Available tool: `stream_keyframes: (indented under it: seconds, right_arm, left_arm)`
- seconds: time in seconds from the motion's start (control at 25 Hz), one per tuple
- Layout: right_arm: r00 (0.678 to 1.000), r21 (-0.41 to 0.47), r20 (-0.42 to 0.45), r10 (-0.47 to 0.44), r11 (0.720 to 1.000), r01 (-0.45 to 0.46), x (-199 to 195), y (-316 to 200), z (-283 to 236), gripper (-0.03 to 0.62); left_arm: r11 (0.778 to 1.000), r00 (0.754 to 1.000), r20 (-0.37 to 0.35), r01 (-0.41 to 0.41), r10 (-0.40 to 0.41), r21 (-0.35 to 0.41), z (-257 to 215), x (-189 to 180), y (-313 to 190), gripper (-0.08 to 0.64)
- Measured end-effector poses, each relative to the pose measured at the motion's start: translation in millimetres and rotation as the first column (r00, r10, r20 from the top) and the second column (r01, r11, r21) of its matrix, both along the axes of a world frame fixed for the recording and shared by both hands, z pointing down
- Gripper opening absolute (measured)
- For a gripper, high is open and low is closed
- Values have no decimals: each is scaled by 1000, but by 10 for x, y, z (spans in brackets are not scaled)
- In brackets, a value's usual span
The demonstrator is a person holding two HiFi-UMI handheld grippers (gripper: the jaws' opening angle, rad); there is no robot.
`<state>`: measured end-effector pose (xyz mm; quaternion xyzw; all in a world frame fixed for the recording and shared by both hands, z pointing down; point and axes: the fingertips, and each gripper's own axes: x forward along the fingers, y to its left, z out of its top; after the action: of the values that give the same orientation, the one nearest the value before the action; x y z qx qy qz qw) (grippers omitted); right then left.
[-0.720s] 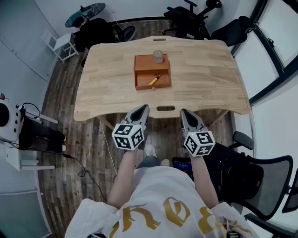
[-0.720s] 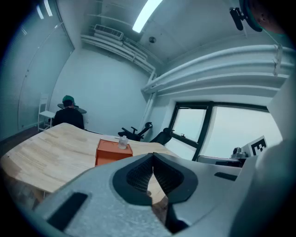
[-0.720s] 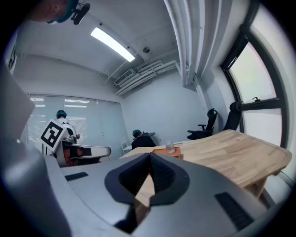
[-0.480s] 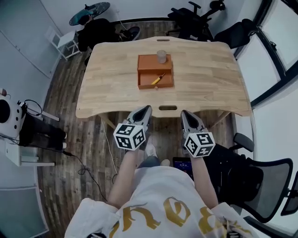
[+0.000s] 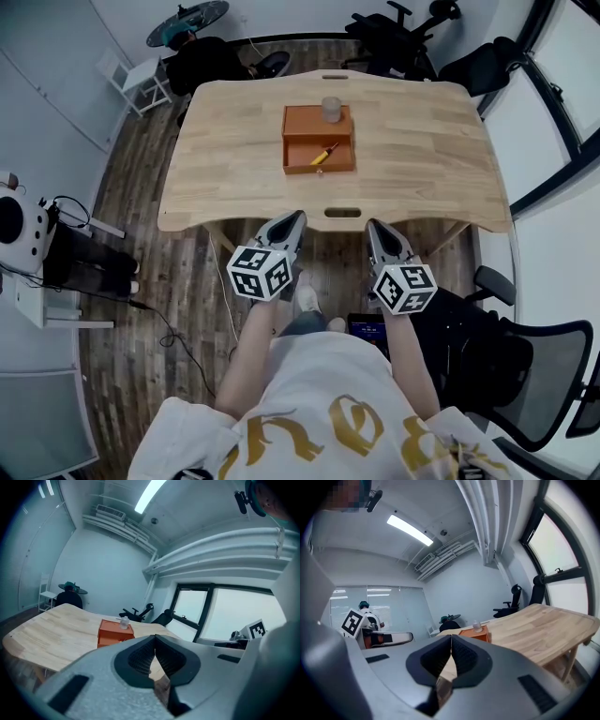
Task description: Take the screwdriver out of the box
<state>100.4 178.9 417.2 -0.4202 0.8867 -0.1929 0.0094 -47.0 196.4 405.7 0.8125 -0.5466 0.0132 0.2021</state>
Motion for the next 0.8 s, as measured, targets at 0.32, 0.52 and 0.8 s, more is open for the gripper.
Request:
stream_keyframes:
  seconds: [0.32, 0.52, 0.8]
  right_arm:
    - [1000, -24, 1, 6, 1000, -5, 63, -74, 82, 11]
    - [1000, -33, 2, 18, 999, -18, 108, -326, 144, 11]
    - [999, -57, -47, 13, 998, -15, 9, -951, 305, 12]
  left_arm:
    - [1000, 1000, 23, 9, -9, -18, 57, -32, -86, 9]
    - [999, 1000, 14, 26, -26, -20, 119, -77, -349, 9]
    - [999, 999, -20, 34, -35, -37, 294, -208, -1091, 9]
